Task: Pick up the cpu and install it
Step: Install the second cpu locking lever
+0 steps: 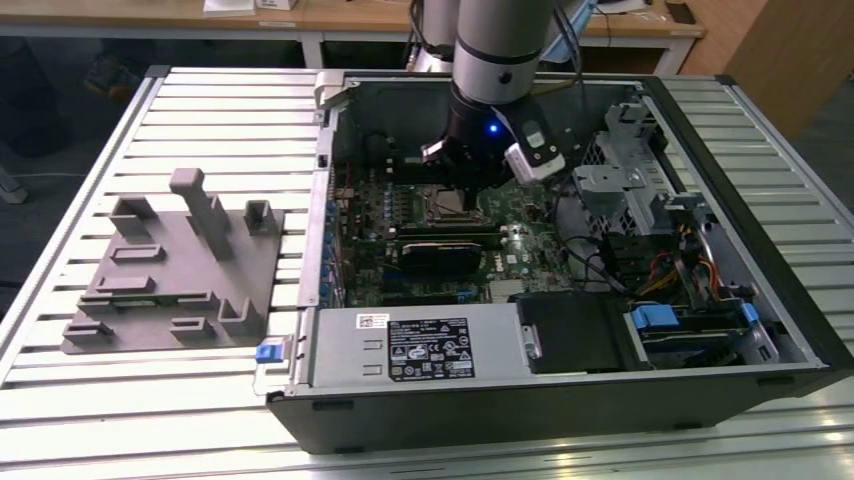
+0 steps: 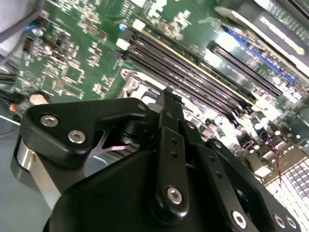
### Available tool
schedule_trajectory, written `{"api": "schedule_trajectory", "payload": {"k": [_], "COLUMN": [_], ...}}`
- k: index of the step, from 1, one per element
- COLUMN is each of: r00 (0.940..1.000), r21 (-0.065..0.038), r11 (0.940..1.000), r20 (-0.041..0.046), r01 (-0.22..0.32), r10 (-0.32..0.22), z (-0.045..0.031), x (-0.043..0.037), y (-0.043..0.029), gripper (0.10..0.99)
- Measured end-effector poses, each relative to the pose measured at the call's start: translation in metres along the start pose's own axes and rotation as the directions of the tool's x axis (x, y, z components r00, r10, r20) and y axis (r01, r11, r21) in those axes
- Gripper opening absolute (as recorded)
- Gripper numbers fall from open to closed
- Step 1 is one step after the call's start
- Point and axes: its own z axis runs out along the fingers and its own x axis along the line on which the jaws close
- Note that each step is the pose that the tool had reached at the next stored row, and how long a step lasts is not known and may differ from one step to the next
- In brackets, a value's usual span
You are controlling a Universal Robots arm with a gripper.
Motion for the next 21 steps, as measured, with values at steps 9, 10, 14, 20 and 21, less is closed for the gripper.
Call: {"api": "schedule_trajectory", "payload": {"k": [9, 10, 14, 20, 21], "r00": [1.0000, 1.0000, 1.0000, 1.0000, 1.0000], "r21": [0.000, 0.000, 0.000, 0.000, 0.000], "r11": [1.0000, 1.0000, 1.0000, 1.0000, 1.0000], "r20": [0.0001, 0.0001, -0.0010, -0.0025, -0.0025], "r01": [0.000, 0.000, 0.000, 0.000, 0.000], "r10": [0.000, 0.000, 0.000, 0.000, 0.000], "z": [0.0021, 0.0027, 0.0055, 0.0091, 0.0098], "x": [0.0178, 0.0179, 0.0183, 0.0204, 0.0213], "y": [0.0002, 0.0002, 0.0000, -0.0001, -0.0002], "gripper": [0.106, 0.106, 0.106, 0.106, 0.106]}}
